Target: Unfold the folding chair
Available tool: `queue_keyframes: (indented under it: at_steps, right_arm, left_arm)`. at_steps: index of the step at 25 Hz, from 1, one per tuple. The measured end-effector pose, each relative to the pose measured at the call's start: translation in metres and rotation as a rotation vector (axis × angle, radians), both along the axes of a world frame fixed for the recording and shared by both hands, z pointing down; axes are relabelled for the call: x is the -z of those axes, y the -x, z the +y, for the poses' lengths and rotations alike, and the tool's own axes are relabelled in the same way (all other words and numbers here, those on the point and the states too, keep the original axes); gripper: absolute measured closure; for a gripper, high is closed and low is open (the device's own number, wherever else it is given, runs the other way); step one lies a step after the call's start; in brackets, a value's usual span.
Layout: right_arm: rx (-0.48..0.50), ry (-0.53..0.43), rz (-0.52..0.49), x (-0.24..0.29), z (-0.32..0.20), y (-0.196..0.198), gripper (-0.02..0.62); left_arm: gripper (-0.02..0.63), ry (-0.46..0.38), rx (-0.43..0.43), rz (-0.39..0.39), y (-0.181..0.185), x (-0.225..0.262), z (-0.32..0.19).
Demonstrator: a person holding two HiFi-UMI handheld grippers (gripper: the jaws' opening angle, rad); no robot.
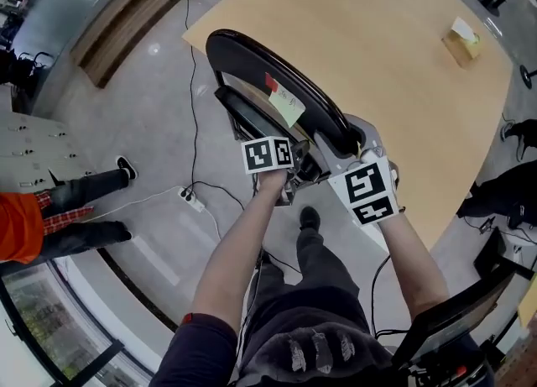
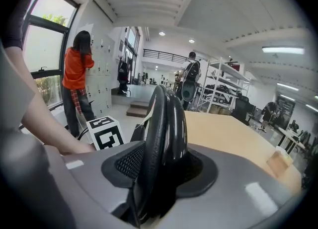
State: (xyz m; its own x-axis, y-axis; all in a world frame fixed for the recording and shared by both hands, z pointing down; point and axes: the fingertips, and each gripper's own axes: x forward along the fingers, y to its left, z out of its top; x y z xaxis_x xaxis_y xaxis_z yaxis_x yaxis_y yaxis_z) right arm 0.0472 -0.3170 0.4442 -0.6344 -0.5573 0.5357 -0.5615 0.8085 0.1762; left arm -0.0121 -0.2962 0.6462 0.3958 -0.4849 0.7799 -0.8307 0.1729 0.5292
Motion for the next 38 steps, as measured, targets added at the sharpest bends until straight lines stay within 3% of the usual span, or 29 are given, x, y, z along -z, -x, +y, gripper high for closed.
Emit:
queue_keyframes:
  at_steps: [10, 15, 28, 38]
  right_arm:
    - [0.011, 0.018, -0.056, -0.004, 0.001, 0.001, 0.434]
    - [-0.012, 0.049, -0.071, -0.009, -0.002, 0.001, 0.437]
    - [-0.012, 0.117, -0.104, -0.016, 0.001, 0.004, 0.462]
    - [-0.060, 0.198, -0.118, -0.031, -0.008, 0.011, 0.459]
  left_arm:
    - [0.273, -0.031, -0.006, -0.032, 0.007, 0.006, 0.016]
    - [0.273, -0.017, 0.032, 0.018, 0.018, 0.003, 0.032]
    - [0.325, -0.032, 0.018, 0.030, 0.024, 0.008, 0.050]
    - [0.344, -0.004, 0.060, 0.132, 0.065, -0.001, 0.102]
